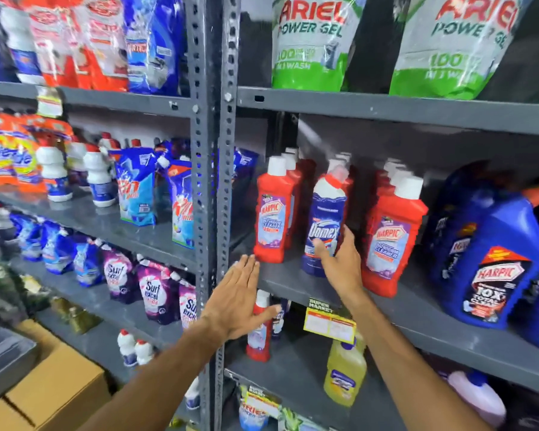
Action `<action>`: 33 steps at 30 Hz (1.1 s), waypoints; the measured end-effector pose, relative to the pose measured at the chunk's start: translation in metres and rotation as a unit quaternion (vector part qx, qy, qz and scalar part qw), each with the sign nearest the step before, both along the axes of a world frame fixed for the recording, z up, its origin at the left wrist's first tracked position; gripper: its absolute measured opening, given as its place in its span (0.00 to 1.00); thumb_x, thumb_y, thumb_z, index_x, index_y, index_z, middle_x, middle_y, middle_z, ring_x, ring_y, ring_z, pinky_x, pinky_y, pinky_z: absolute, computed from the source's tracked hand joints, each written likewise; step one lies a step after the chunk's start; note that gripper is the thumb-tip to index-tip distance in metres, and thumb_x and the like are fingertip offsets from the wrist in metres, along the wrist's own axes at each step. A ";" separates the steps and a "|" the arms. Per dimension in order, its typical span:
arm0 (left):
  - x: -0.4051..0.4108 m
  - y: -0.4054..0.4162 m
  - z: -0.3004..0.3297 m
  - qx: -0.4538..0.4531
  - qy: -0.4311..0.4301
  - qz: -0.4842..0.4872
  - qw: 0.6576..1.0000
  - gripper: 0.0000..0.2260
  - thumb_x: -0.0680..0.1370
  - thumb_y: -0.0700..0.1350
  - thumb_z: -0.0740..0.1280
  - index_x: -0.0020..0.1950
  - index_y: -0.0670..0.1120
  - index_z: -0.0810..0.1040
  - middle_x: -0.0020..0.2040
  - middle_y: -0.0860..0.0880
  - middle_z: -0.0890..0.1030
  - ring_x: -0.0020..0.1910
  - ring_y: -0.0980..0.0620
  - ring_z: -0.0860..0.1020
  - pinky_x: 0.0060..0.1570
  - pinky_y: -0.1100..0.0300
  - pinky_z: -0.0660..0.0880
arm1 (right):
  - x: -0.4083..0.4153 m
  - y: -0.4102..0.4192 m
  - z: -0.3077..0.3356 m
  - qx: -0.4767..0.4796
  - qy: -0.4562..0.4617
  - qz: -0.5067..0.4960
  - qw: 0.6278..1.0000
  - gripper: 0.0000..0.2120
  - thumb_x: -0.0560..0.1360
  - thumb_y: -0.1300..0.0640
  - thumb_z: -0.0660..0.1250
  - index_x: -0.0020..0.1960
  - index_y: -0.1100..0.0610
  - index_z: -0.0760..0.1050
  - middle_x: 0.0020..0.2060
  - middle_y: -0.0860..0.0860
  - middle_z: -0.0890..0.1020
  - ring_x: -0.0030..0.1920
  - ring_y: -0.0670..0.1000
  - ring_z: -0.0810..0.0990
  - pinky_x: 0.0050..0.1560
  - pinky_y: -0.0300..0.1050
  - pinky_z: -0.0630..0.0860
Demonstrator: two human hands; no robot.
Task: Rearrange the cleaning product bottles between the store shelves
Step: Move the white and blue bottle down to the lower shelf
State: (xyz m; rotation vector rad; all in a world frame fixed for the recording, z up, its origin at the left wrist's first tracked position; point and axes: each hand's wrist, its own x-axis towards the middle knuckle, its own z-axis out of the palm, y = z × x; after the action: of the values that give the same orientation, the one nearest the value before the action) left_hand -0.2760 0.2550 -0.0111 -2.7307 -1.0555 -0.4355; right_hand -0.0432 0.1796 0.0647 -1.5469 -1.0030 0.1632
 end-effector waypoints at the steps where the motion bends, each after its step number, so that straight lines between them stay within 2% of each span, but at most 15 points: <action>1: 0.000 0.003 -0.002 -0.001 -0.005 -0.006 1.000 0.51 0.80 0.77 0.46 0.84 0.36 0.44 0.86 0.37 0.46 0.86 0.42 0.43 0.83 0.50 0.36 | 0.001 0.002 0.000 -0.007 0.001 0.002 1.000 0.31 0.80 0.55 0.76 0.78 0.60 0.67 0.68 0.57 0.82 0.65 0.55 0.82 0.60 0.42 0.73; 3: 0.000 0.007 -0.006 0.001 -0.017 -0.018 1.000 0.51 0.79 0.76 0.45 0.84 0.35 0.47 0.86 0.37 0.50 0.86 0.41 0.46 0.83 0.50 0.38 | 0.004 0.003 -0.001 -0.021 -0.008 -0.001 1.000 0.28 0.80 0.54 0.76 0.76 0.59 0.70 0.66 0.56 0.84 0.61 0.53 0.83 0.58 0.44 0.75; 7: 0.001 0.006 -0.008 0.015 -0.047 -0.030 0.998 0.50 0.79 0.75 0.47 0.83 0.34 0.57 0.83 0.35 0.61 0.84 0.38 0.58 0.84 0.46 0.48 | 0.007 0.002 0.001 -0.014 -0.013 -0.014 1.000 0.25 0.78 0.56 0.78 0.71 0.61 0.74 0.62 0.56 0.86 0.60 0.54 0.86 0.59 0.49 0.81; 9: 0.001 0.004 -0.006 0.008 -0.050 -0.027 0.998 0.51 0.78 0.76 0.46 0.83 0.34 0.56 0.84 0.35 0.60 0.85 0.39 0.57 0.84 0.47 0.46 | 0.004 -0.001 0.001 -0.012 -0.022 -0.020 0.999 0.25 0.77 0.56 0.79 0.70 0.61 0.75 0.62 0.55 0.86 0.58 0.54 0.86 0.60 0.52 0.83; 10: 0.001 0.003 -0.004 0.002 -0.047 -0.024 0.999 0.51 0.78 0.76 0.45 0.84 0.35 0.54 0.84 0.36 0.59 0.85 0.40 0.55 0.84 0.48 0.44 | 0.001 -0.004 0.000 -0.011 -0.025 -0.021 0.999 0.25 0.76 0.55 0.79 0.69 0.60 0.76 0.61 0.54 0.86 0.56 0.52 0.87 0.58 0.50 0.83; 12: -0.001 0.000 -0.002 0.000 -0.041 -0.019 0.999 0.51 0.78 0.76 0.45 0.84 0.36 0.52 0.85 0.37 0.56 0.86 0.41 0.53 0.84 0.49 0.42 | -0.009 -0.010 -0.003 0.003 -0.025 -0.022 0.999 0.24 0.76 0.55 0.79 0.68 0.58 0.77 0.59 0.51 0.87 0.51 0.44 0.86 0.54 0.45 0.84; 14: -0.006 -0.008 -0.005 0.003 -0.055 -0.018 0.998 0.50 0.79 0.75 0.49 0.84 0.36 0.52 0.86 0.37 0.54 0.86 0.41 0.51 0.85 0.48 0.44 | -0.022 -0.020 -0.007 0.021 -0.017 -0.014 1.000 0.21 0.75 0.55 0.79 0.66 0.55 0.78 0.56 0.48 0.87 0.50 0.39 0.86 0.55 0.48 0.85; 17: -0.020 -0.024 -0.019 -0.007 -0.071 -0.036 0.997 0.49 0.80 0.74 0.51 0.85 0.36 0.51 0.86 0.39 0.49 0.86 0.42 0.48 0.85 0.45 0.49 | -0.045 -0.035 -0.014 0.039 0.004 0.010 0.999 0.17 0.75 0.53 0.80 0.58 0.43 0.77 0.51 0.41 0.88 0.49 0.40 0.87 0.53 0.48 0.85; 20: -0.034 -0.039 -0.040 -0.001 -0.072 -0.059 0.996 0.48 0.79 0.73 0.56 0.83 0.35 0.57 0.84 0.37 0.56 0.85 0.40 0.55 0.82 0.45 0.54 | -0.069 -0.047 -0.022 0.058 0.004 0.007 0.998 0.19 0.73 0.49 0.80 0.59 0.41 0.76 0.50 0.39 0.88 0.49 0.42 0.88 0.51 0.47 0.85; 22: -0.043 -0.048 -0.056 -0.006 -0.061 -0.057 0.997 0.47 0.79 0.72 0.58 0.82 0.34 0.60 0.83 0.36 0.60 0.84 0.39 0.58 0.80 0.45 0.56 | -0.083 -0.054 -0.030 0.064 -0.005 0.013 0.998 0.20 0.71 0.43 0.78 0.60 0.39 0.76 0.49 0.36 0.88 0.49 0.41 0.88 0.50 0.43 0.84; 25: -0.055 -0.053 -0.079 -0.050 -0.030 -0.018 0.998 0.48 0.80 0.73 0.55 0.84 0.35 0.56 0.85 0.38 0.54 0.85 0.41 0.53 0.83 0.44 0.55 | -0.097 -0.064 -0.051 0.059 -0.021 0.034 0.997 0.21 0.69 0.38 0.75 0.59 0.37 0.75 0.49 0.27 0.85 0.49 0.35 0.86 0.47 0.31 0.79; 28: -0.062 -0.055 -0.104 -0.088 0.008 0.011 0.996 0.49 0.80 0.75 0.50 0.85 0.38 0.46 0.86 0.41 0.44 0.86 0.44 0.45 0.85 0.47 0.47 | -0.101 -0.070 -0.085 0.028 -0.018 0.041 0.999 0.21 0.68 0.40 0.76 0.58 0.41 0.76 0.47 0.32 0.86 0.48 0.36 0.86 0.46 0.35 0.81; 30: -0.063 -0.057 -0.124 -0.105 0.021 0.013 0.994 0.49 0.80 0.75 0.47 0.85 0.38 0.44 0.85 0.42 0.40 0.86 0.45 0.42 0.85 0.48 0.43 | -0.100 -0.074 -0.116 0.001 -0.014 0.039 0.999 0.23 0.68 0.40 0.76 0.60 0.44 0.77 0.49 0.38 0.88 0.48 0.38 0.87 0.48 0.39 0.83; 33: -0.061 -0.064 -0.157 -0.132 0.014 0.004 0.991 0.48 0.80 0.74 0.50 0.84 0.36 0.50 0.85 0.39 0.46 0.86 0.40 0.48 0.83 0.48 0.46 | -0.096 -0.080 -0.169 -0.043 0.004 0.040 0.998 0.28 0.68 0.40 0.76 0.63 0.51 0.78 0.52 0.44 0.89 0.50 0.43 0.88 0.51 0.45 0.84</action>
State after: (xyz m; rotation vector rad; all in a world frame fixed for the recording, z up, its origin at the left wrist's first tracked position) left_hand -0.3366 0.1911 -0.1681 -2.9499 -1.1936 -0.2725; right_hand -0.1393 0.0992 -0.1048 -1.5843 -1.0647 0.2711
